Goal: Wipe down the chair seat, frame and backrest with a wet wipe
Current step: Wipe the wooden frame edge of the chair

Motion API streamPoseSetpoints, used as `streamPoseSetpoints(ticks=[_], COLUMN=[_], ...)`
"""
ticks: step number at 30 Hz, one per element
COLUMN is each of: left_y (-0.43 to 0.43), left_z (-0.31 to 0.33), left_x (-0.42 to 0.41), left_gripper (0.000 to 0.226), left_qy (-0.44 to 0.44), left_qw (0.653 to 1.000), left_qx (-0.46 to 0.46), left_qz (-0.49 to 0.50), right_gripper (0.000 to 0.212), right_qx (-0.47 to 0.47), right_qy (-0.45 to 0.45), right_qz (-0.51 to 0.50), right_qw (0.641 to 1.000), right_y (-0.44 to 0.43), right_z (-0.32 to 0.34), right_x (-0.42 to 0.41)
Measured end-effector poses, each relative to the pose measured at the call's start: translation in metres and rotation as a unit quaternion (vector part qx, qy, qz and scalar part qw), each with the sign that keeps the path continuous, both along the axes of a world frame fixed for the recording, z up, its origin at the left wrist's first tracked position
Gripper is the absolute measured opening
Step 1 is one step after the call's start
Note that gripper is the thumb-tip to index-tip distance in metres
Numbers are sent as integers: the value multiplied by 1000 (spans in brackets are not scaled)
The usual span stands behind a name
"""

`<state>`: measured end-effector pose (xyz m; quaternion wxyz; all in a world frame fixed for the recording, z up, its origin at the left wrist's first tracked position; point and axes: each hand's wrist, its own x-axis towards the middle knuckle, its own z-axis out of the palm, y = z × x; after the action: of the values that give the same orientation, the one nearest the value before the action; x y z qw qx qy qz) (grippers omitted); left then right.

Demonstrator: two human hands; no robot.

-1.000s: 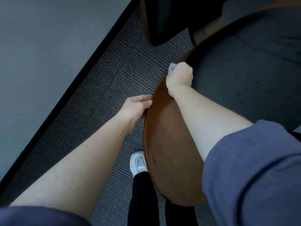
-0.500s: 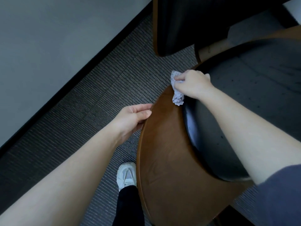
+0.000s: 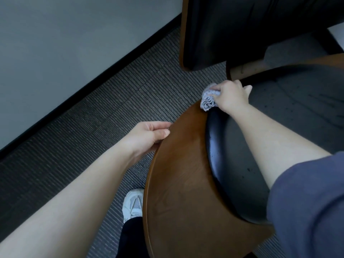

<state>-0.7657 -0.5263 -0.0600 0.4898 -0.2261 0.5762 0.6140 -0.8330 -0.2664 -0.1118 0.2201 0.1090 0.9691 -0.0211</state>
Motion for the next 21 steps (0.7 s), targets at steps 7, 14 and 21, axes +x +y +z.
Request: streamPoseSetpoints(ticks=[7, 14, 21], left_y=[6, 14, 7], left_z=[8, 24, 41], left_x=[5, 28, 54], left_gripper=[26, 27, 32], left_qy=[-5, -7, 23], left_qw=[999, 992, 990], left_qx=[-42, -85, -93], left_qz=[30, 92, 104], right_gripper=[29, 29, 22], right_qx=[-116, -49, -278], right_qy=[-14, -24, -39], right_qz=[105, 87, 135], right_qw=[988, 995, 950], right_y=[-28, -32, -53], right_z=[39, 30, 74], right_x=[58, 51, 139])
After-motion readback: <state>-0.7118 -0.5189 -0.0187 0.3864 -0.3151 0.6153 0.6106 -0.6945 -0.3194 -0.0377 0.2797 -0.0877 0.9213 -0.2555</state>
